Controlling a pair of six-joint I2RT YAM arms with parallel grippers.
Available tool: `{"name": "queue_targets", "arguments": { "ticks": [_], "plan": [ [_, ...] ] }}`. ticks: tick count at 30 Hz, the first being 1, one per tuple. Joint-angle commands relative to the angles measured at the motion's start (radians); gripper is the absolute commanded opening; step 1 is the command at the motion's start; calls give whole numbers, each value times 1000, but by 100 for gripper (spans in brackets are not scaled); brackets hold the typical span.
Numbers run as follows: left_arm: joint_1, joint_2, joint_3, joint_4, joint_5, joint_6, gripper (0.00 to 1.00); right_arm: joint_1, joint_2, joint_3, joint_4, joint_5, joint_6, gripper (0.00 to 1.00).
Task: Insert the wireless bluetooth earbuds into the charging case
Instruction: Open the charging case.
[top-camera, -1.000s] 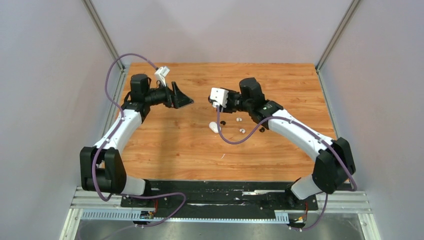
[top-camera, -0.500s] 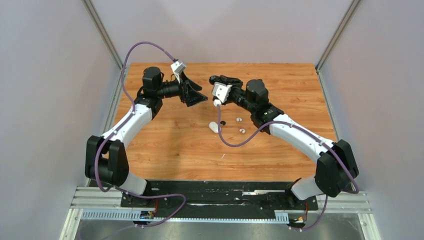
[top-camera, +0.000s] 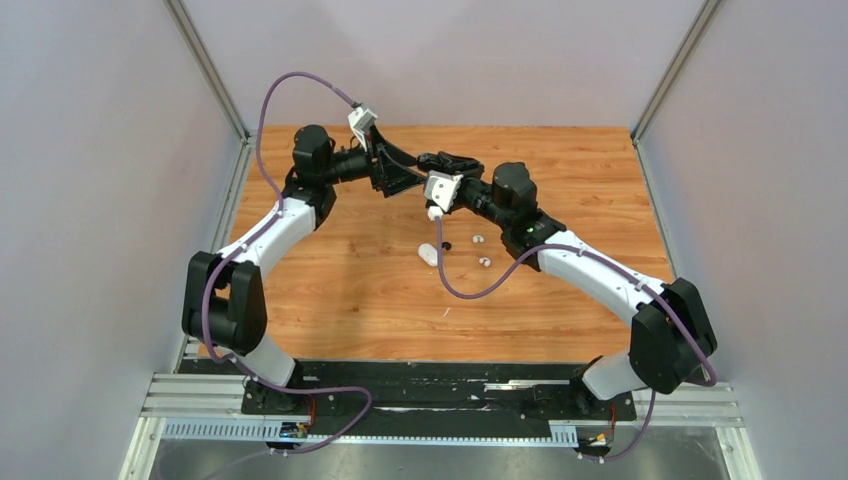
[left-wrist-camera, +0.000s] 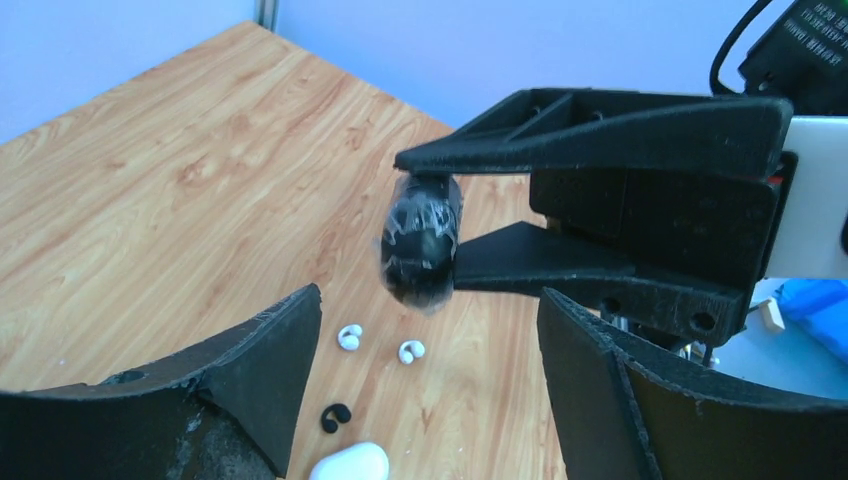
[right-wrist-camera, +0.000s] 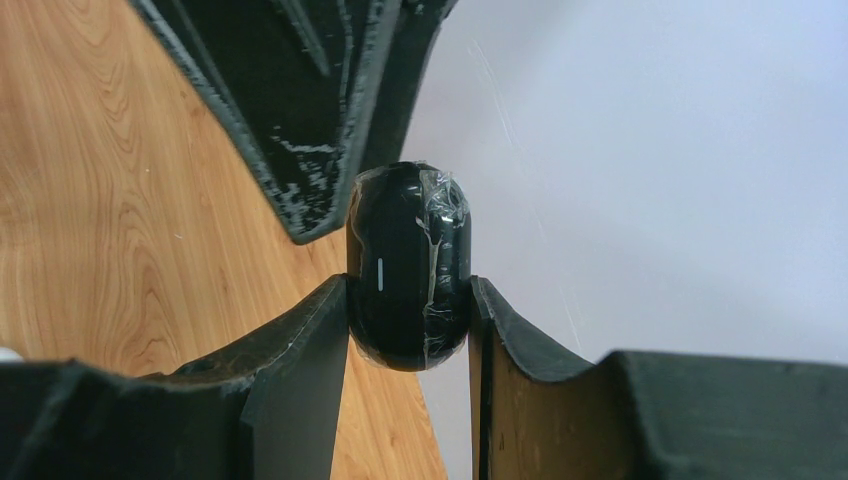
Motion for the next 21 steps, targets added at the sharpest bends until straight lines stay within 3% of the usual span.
{"name": "queue_targets", "arguments": {
  "ticks": [1,15,19,21],
  "plan": [
    [-3,29,64,114,46,-78,84,-4,-2,-2,67,-31,-22,0],
    [-10,138,161,154,89,-171,42,-4,3,-3,85,-46,-22,0],
    [-17,149,171,161,108,-171,22,-5,8,8,61,-50,4,1],
    [-18,152,175,166,114,-171,9,-7,12,25,20,-64,44,14]
  ]
}}
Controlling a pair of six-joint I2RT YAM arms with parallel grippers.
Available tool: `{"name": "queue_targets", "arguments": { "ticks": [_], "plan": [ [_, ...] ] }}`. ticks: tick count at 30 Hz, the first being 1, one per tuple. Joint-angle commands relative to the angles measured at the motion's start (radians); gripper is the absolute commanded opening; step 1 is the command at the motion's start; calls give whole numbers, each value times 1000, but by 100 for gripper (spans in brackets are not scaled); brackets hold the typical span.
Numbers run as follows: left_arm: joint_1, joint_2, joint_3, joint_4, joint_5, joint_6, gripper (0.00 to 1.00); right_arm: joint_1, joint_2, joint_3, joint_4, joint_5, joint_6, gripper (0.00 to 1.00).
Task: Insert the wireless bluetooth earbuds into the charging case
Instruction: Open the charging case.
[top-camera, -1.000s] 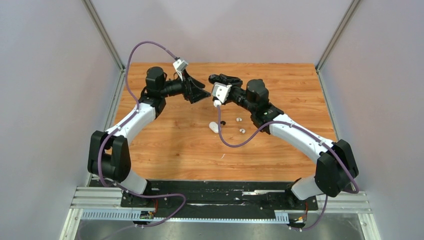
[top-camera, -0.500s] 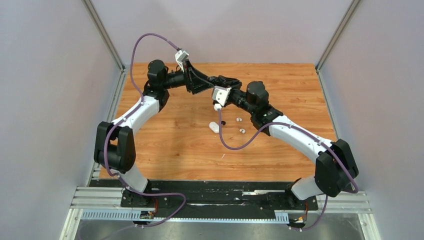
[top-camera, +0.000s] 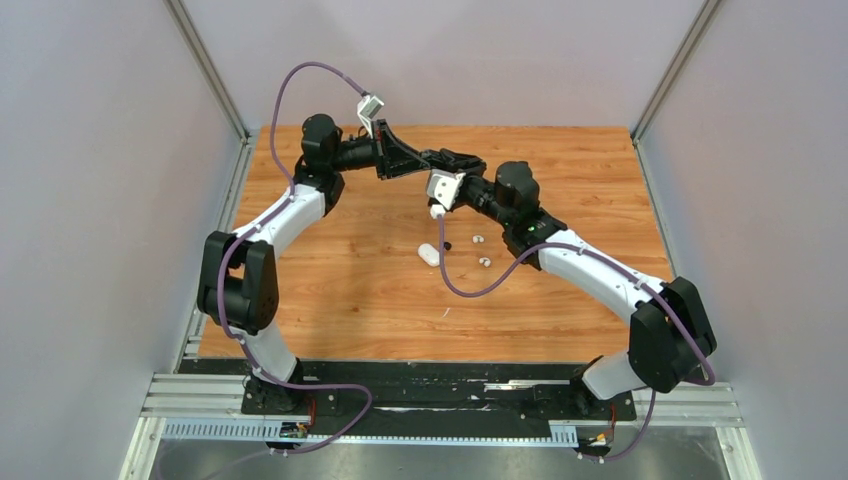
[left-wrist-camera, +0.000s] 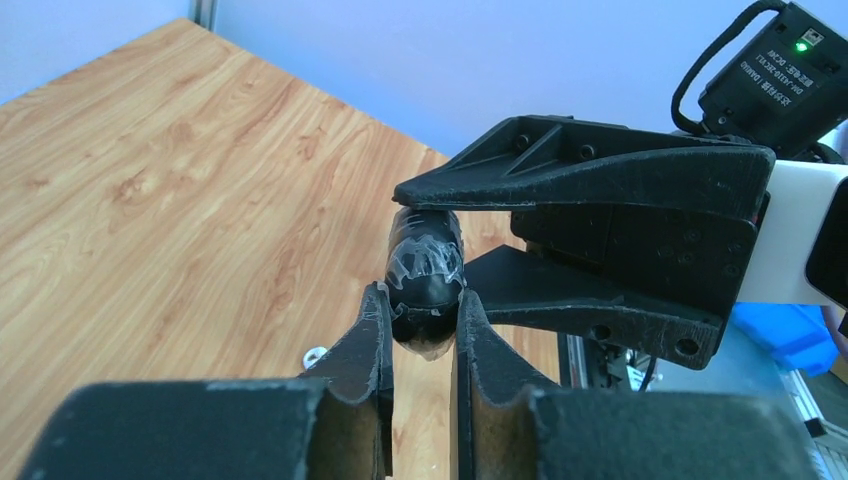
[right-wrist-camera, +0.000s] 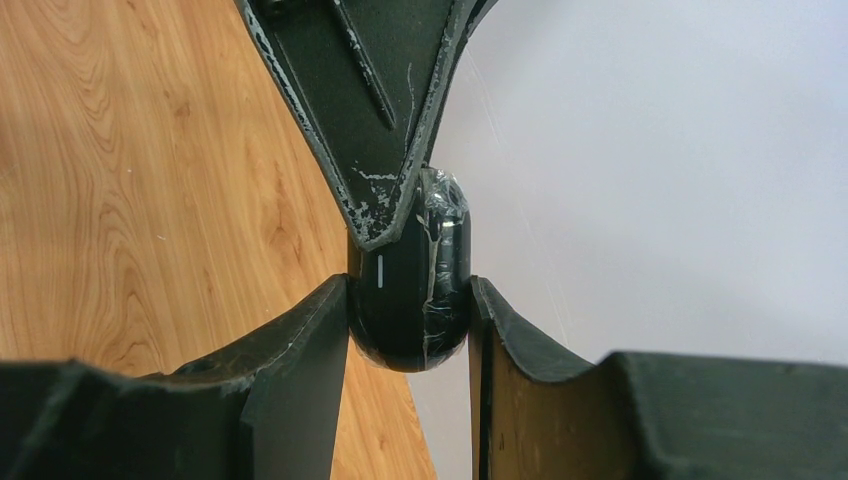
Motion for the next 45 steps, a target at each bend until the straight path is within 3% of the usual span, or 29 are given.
{"name": "queue_targets", "arguments": {
  "ticks": [1,4,6,10,16,25,35,45],
  "plan": [
    [-9,13,45,61,19,-4,4,-2,10,49,-52,-58,82,27],
    [-7,13,44,60,28,3,0,-21,27,138,-268,-108,133,59],
    [-7,14,45,37,44,32,0,-56,38,215,-457,-188,172,74],
    [-6,5,44,-81,64,192,0,-148,42,322,-663,-330,302,85],
    [-6,-21,21,-288,67,416,0,-242,110,474,-863,-546,445,86],
    [-10,-79,15,-556,49,721,0,-252,260,573,-889,-735,615,84],
    [-10,-145,-5,-730,52,873,0,-252,345,603,-838,-717,681,81],
    [-12,-136,13,-777,58,931,0,-277,381,630,-722,-626,835,78]
  ]
}}
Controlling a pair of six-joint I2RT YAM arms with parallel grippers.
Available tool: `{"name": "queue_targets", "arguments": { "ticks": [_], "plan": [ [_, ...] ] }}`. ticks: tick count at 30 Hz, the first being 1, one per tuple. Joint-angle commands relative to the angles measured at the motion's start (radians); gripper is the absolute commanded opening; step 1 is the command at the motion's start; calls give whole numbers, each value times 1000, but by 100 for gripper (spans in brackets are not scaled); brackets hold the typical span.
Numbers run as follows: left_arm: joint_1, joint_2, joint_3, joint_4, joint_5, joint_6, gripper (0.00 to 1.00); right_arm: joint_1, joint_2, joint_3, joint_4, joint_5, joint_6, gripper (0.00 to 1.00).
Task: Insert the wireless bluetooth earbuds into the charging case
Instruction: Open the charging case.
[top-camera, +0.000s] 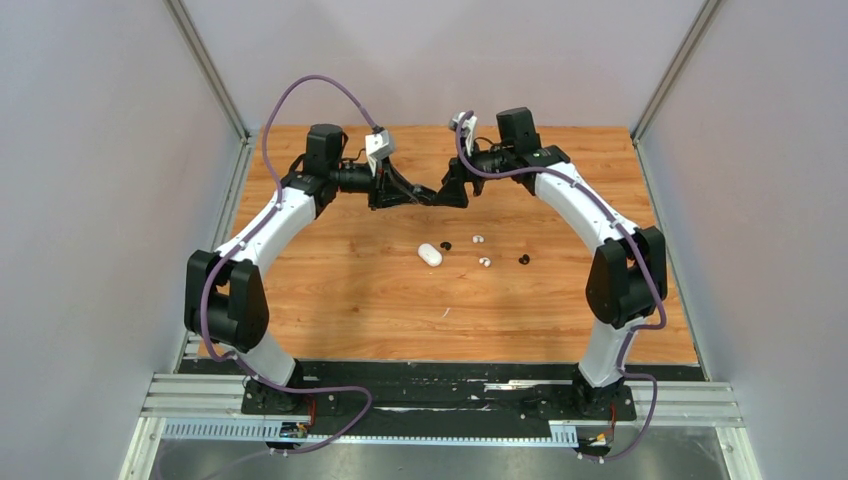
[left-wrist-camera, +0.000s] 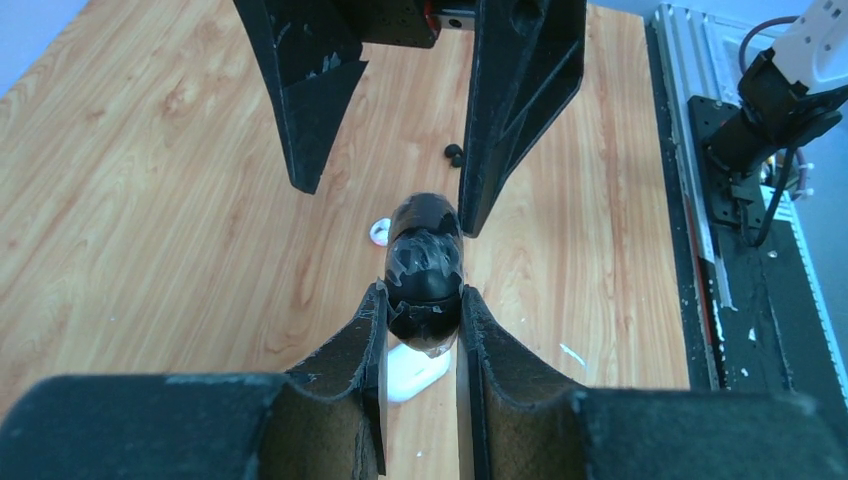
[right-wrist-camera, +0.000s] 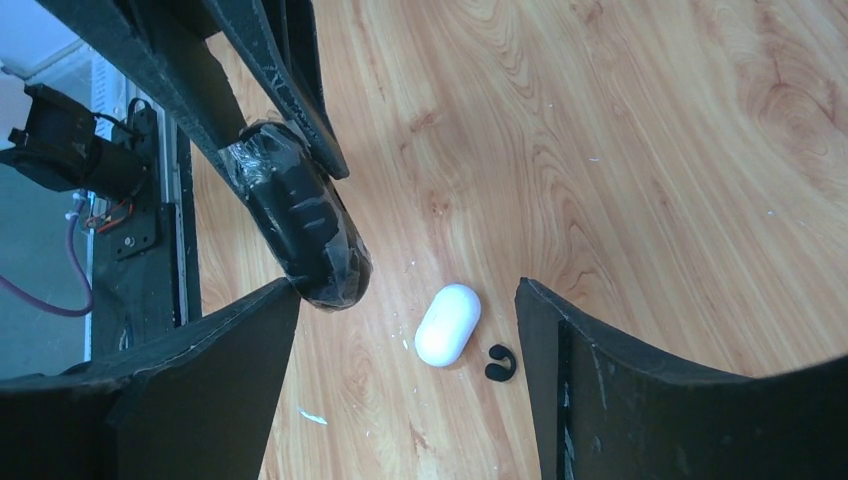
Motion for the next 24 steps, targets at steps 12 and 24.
{"name": "queue_targets", "arguments": {
  "ticks": [12,24],
  "plan": [
    [-9,-21,-17,29,36,8,0,-52,6,57,129,85,120,75],
    [-7,33,-117,450,23,-399,0,-40,-73,3,26,-128,-8,86]
  ]
}}
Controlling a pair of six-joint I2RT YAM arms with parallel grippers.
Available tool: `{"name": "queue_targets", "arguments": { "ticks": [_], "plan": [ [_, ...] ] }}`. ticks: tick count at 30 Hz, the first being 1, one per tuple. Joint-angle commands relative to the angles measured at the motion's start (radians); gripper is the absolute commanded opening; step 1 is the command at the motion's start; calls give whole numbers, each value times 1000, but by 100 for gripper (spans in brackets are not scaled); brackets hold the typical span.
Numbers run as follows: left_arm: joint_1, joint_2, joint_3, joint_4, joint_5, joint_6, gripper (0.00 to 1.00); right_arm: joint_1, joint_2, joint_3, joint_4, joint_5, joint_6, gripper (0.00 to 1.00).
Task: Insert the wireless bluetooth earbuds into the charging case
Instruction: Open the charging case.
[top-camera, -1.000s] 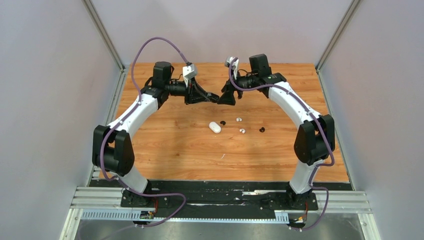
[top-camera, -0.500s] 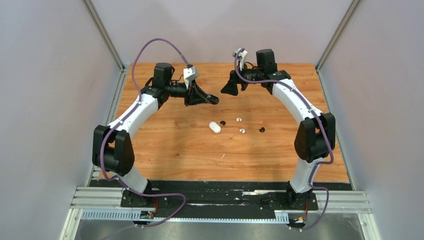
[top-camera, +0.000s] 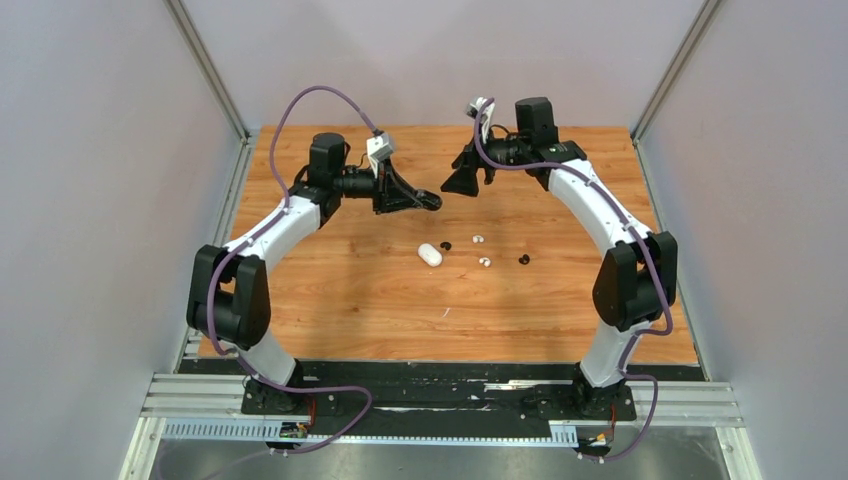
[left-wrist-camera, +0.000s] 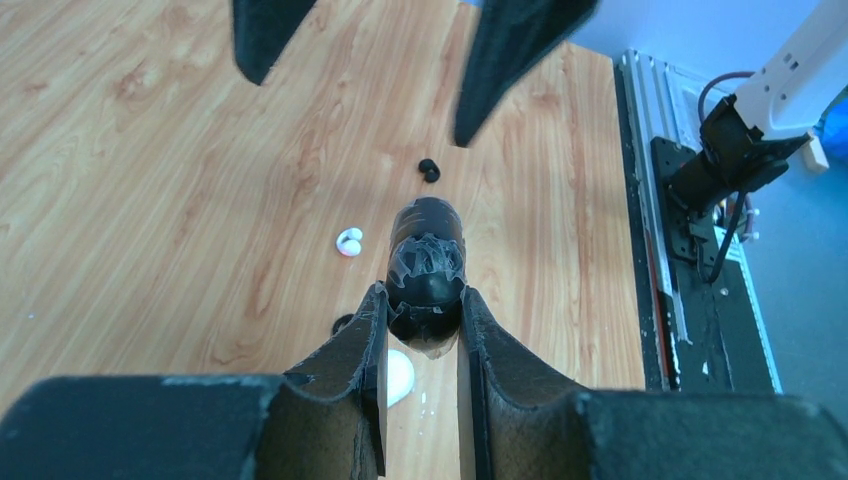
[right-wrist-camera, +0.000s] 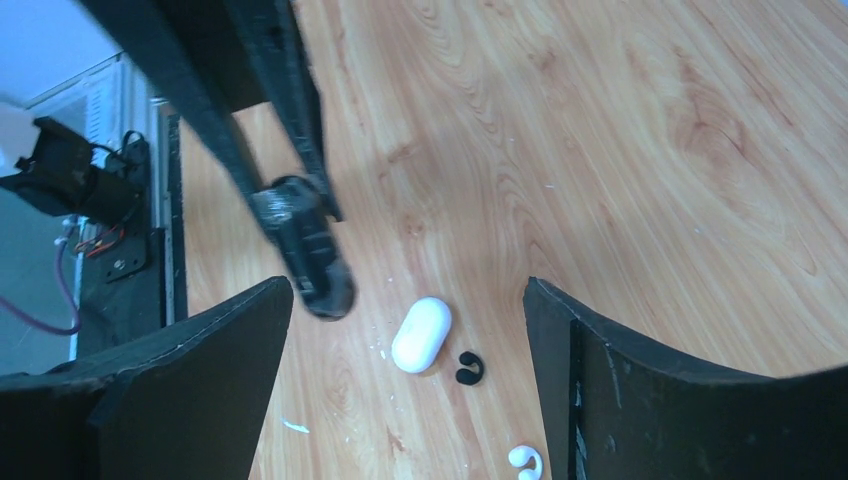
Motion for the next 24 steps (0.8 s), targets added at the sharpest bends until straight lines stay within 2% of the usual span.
{"name": "queue_targets", "arguments": {
  "ticks": [1,4,8,18,24],
  "plan": [
    [-1,39,-30,295,17,-250,0,16,-50,-32,-39,-123,-80,87],
    [-1,61,-30,407,28,-353,0,27,-32,-34,-59,-109,-114,87],
    [-1,68,-33,450,37,-389,0,31,4,5,-59,-86,-108,85],
    [-3,45,-39,411,50,-338,0,29,68,59,-59,-47,-105,83],
    [-8,30,-28,312,65,-212,0,6,90,105,-47,-46,-59,82]
  ]
}}
